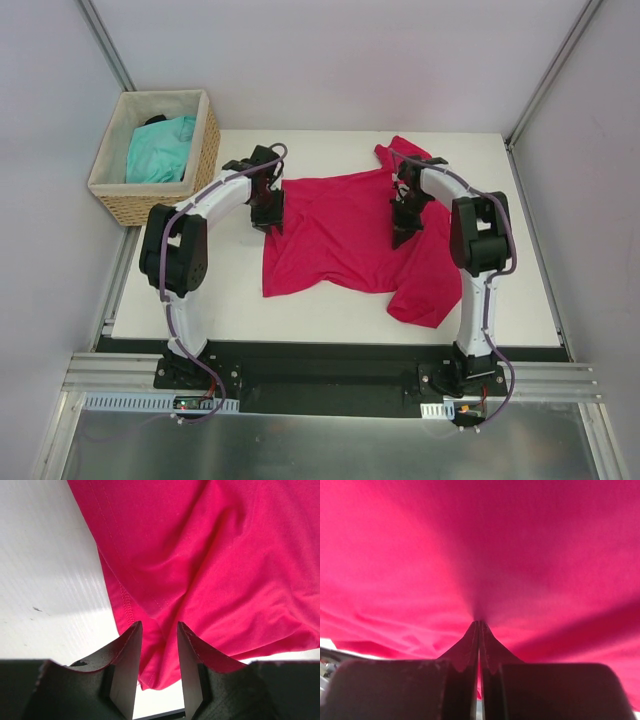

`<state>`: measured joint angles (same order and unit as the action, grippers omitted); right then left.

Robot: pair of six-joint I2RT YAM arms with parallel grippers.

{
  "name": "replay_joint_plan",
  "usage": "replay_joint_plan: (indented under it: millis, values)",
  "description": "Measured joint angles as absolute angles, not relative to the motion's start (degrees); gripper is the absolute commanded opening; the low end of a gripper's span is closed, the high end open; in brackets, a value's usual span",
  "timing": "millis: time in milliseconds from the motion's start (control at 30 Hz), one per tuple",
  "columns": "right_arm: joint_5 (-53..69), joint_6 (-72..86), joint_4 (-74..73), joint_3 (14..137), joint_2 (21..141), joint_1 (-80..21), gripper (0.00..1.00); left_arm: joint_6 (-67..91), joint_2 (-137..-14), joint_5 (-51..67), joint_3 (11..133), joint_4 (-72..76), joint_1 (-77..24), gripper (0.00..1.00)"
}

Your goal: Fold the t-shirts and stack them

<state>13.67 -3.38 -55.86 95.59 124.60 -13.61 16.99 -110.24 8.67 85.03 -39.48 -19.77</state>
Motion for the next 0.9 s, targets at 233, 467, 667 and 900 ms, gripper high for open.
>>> replay_joint_plan:
  millis: [233, 467, 667, 900]
  values:
    - [9.8, -2.2, -57.1, 100.2, 127.5, -15.6, 0.01, 17.0, -108.9, 8.3, 86.5, -39.9, -19.8, 0.33]
    - [5.7, -2.1, -58.5, 103.9, 129.3, -18.2, 0.01, 17.0, -108.3, 8.1, 88.8, -39.8, -19.7, 0.33]
    - [4.3, -2.1, -59.3, 104.6, 129.9, -19.6, 0.01, 17.2, -108.3, 6.9, 88.1, -39.8, -19.4, 0.34]
    - [4.3, -1.7, -60.7, 105.9, 130.8, -19.7, 0.01, 17.8, -108.3, 6.9, 86.3, -41.3, -19.0, 0.34]
